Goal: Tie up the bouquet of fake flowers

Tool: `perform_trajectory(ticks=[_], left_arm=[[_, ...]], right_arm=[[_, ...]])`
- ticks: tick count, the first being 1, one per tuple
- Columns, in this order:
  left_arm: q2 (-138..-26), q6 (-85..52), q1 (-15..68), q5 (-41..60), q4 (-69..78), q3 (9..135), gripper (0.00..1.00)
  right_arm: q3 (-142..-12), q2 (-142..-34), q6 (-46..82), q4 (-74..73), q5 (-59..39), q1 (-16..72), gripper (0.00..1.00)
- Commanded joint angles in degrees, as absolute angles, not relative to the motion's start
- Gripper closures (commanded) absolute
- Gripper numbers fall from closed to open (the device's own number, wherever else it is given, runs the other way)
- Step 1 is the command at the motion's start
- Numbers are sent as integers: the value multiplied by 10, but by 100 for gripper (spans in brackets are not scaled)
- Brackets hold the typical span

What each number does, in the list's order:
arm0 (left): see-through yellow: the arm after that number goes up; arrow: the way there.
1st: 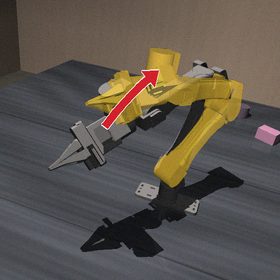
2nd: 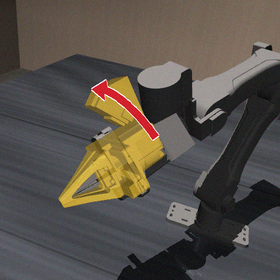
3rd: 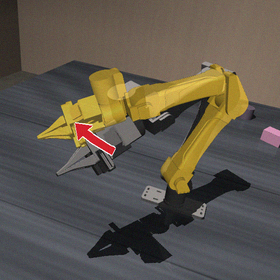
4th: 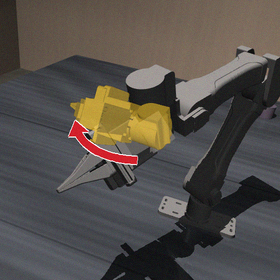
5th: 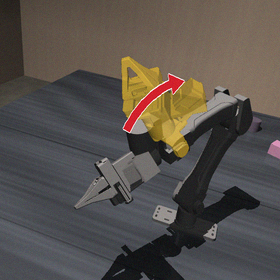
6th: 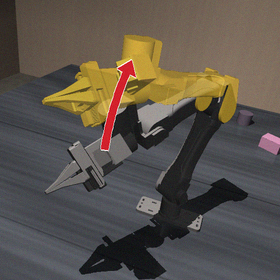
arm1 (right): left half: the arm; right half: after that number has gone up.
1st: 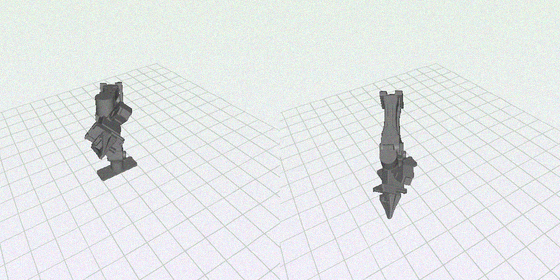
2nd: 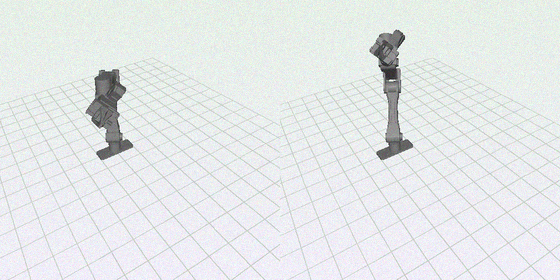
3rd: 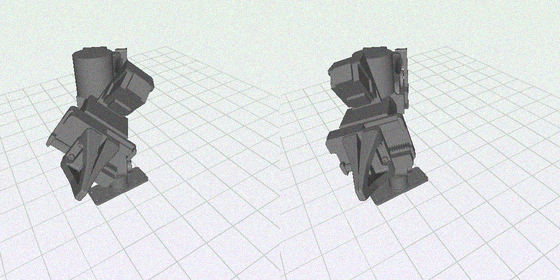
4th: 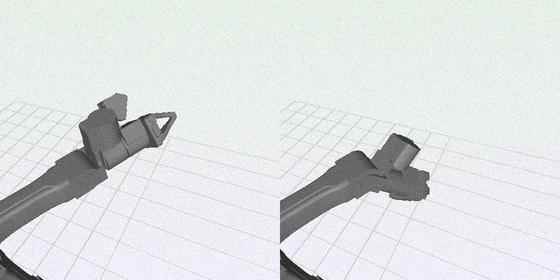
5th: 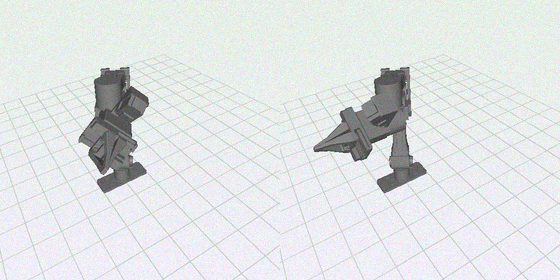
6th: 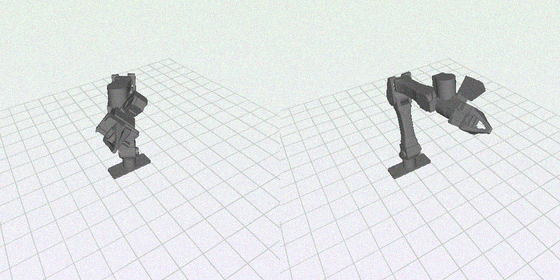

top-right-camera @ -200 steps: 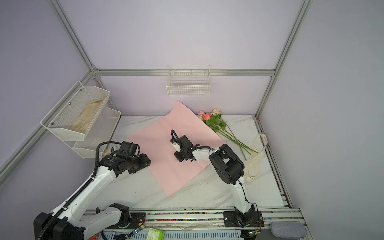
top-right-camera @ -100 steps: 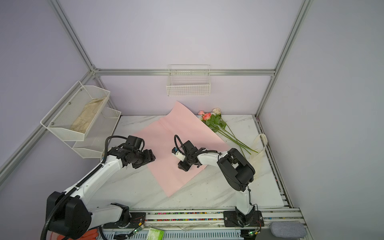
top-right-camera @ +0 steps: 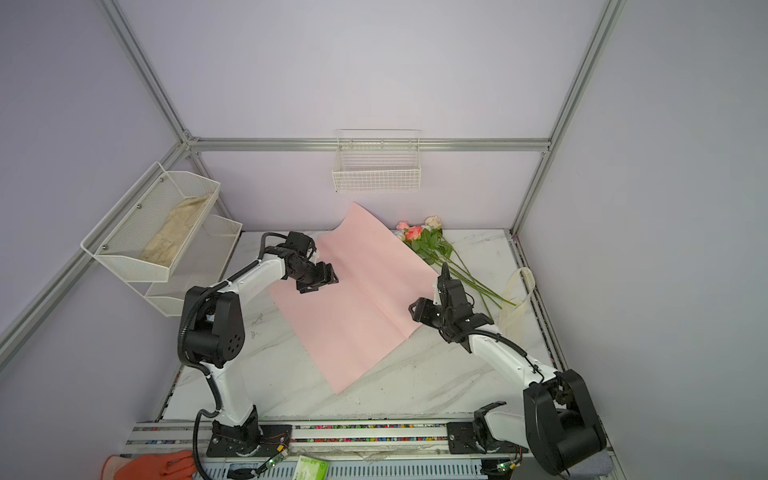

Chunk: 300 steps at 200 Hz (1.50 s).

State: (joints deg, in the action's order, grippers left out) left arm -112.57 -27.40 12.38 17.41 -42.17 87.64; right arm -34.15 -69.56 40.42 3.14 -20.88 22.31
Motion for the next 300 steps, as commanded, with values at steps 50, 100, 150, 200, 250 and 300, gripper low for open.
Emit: perform_trajectory(ticks=[50,100,150,200,250,300], left_arm=[[-1078,-266,121,201,-412,897,20],[-1054,-273,121,216,-411,880,20],[-1008,-280,121,216,-412,851,20],[-955,-286,121,202,-415,807,20],[-907,-283,115,171,-433,766,19],[-893,-274,111,163,-448,755,19]], right_arm=[[-251,-738,591,-130,-239,226,41],[-219,-814,641,-270,-214,219,45],[-223,-884,632,-372,-202,214,52],[-208,-932,618,-470,-218,205,88],[-199,-938,586,-478,-328,191,100],[-234,-809,405,-140,-367,185,100]])
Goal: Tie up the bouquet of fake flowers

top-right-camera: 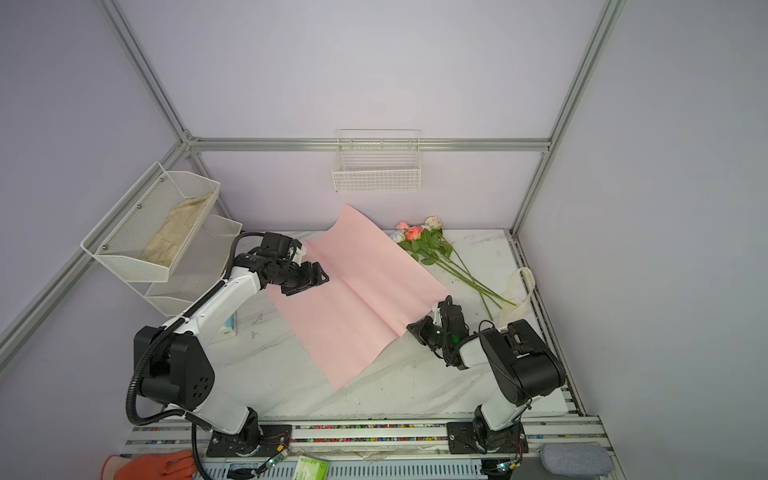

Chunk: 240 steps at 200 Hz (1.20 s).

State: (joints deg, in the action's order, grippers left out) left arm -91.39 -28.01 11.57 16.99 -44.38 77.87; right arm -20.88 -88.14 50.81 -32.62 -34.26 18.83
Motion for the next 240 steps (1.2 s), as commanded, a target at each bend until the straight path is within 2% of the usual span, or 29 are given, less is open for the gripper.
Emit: perform_trajectory(ticks=[1,18,39,76,108,155,194,220,226,236,240], left_arm=[[-894,-274,111,163,-449,755,19],[-899,-273,110,164,-450,758,19],[-909,-273,110,173,-451,765,19],[-936,-275,110,201,-442,763,19],[-979,-285,113,233,-413,760,21],[-1052,-311,128,239,-380,799,25],[-1086,-323,150,202,-378,788,28],[-1106,-328,153,212,-349,763,31],[-1108,-326,154,205,-354,762,31],[-1105,-327,154,189,-359,752,32],[-1102,-327,154,184,-359,745,33]], right_arm=[[-235,-806,402,-135,-366,185,100],[-250,-771,374,-59,-378,178,100],[-257,-784,363,-24,-373,172,100],[-253,-816,394,-71,-265,164,100],[-251,-771,425,-89,-183,162,100],[-226,-758,437,-71,-180,158,100],[-192,-667,483,-42,-133,158,100],[-187,-681,476,-69,-189,158,100],[-195,-690,475,-61,-200,159,93],[-215,-696,466,-28,-196,158,73],[-225,-695,459,-11,-187,158,69]])
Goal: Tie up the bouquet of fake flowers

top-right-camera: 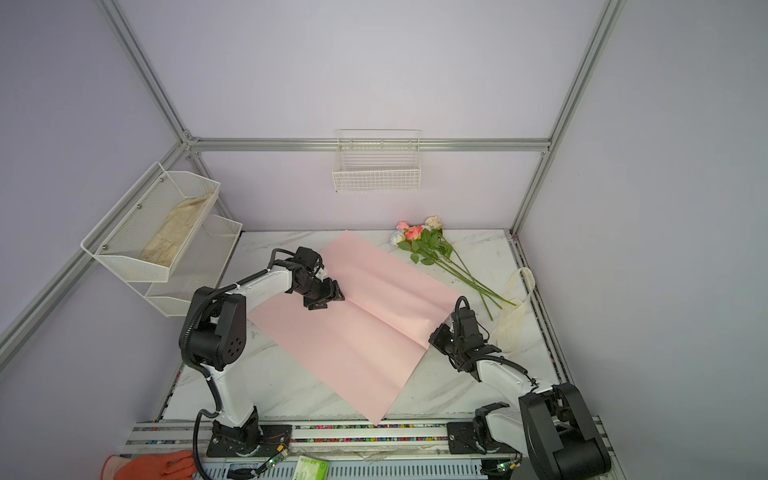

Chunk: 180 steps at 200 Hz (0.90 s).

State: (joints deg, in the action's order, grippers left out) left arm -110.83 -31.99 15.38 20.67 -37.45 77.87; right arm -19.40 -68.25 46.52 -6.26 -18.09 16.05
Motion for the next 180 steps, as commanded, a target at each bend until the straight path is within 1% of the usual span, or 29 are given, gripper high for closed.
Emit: perform_trajectory(ticks=[1,31,37,45,53,58,66,73,82,93,103,124,140,180], left_arm=[[-1101,-327,154,183,-359,744,33],[-1077,-328,154,165,-358,684,35],[-1072,-329,154,160,-358,675,35],[-1064,-330,154,155,-357,662,35],[-1057,-331,154,151,-354,650,35],[-1053,-332,154,150,-351,644,35],[-1048,-333,154,151,-349,638,35],[-1045,-334,154,151,-350,636,35],[-1040,-334,153,151,-349,634,35],[-1034,-336,153,152,-349,632,35],[-1025,-337,154,152,-350,631,35],[-1001,-341,154,151,-347,627,35],[-989,-340,153,159,-345,631,35],[-964,-343,151,172,-348,647,35]], right_arm=[[-228,-694,457,-6,-184,158,69],[-295,-622,446,80,-94,158,49],[-308,-615,436,79,-93,159,46],[-325,-618,405,67,-104,158,45],[-342,-636,371,45,-149,160,45],[-354,-655,363,32,-183,162,47],[-376,-688,351,17,-231,173,53],[-397,-718,344,3,-253,199,56],[-429,-757,324,-3,-252,239,59],[-471,-819,302,3,-229,285,65],[-507,-875,293,13,-219,306,70],[-573,-981,263,10,-194,342,70],[-615,-1045,246,9,-196,357,70],[-669,-1130,195,52,-158,380,70]])
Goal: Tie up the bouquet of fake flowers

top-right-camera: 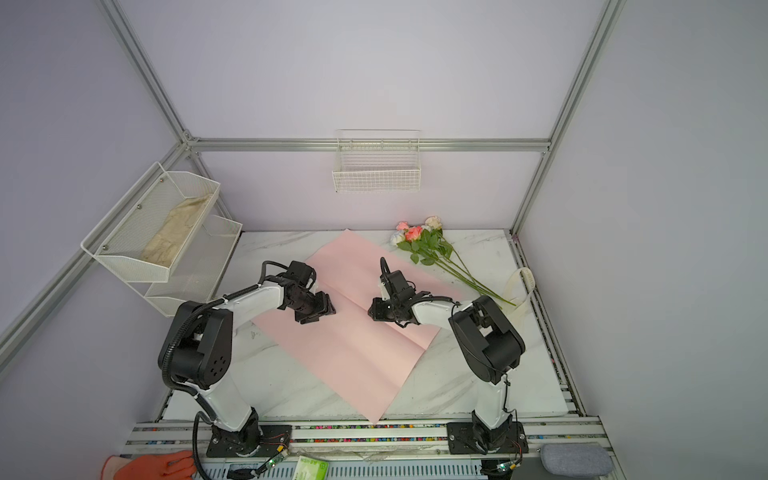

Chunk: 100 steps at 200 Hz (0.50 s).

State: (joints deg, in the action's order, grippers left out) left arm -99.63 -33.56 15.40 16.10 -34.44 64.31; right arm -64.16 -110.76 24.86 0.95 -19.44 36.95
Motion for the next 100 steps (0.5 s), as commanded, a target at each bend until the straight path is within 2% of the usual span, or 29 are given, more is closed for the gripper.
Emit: perform_trajectory(ticks=[1,35,63,100], left_arm=[[-963,-343,150,171,-348,647,35],[-966,-345,131,206,-344,684,33],[-1020,-349,125,237,-340,755,32],[-1115,-357,126,266,-335,847,32]], right_arm=[[-670,-1131,194,55,-156,380,70],[-644,-1149,203,76,-104,381,70],[-605,-1149,297,36,-98,389,70],[-542,-1128,423,-21,-28,396,70]])
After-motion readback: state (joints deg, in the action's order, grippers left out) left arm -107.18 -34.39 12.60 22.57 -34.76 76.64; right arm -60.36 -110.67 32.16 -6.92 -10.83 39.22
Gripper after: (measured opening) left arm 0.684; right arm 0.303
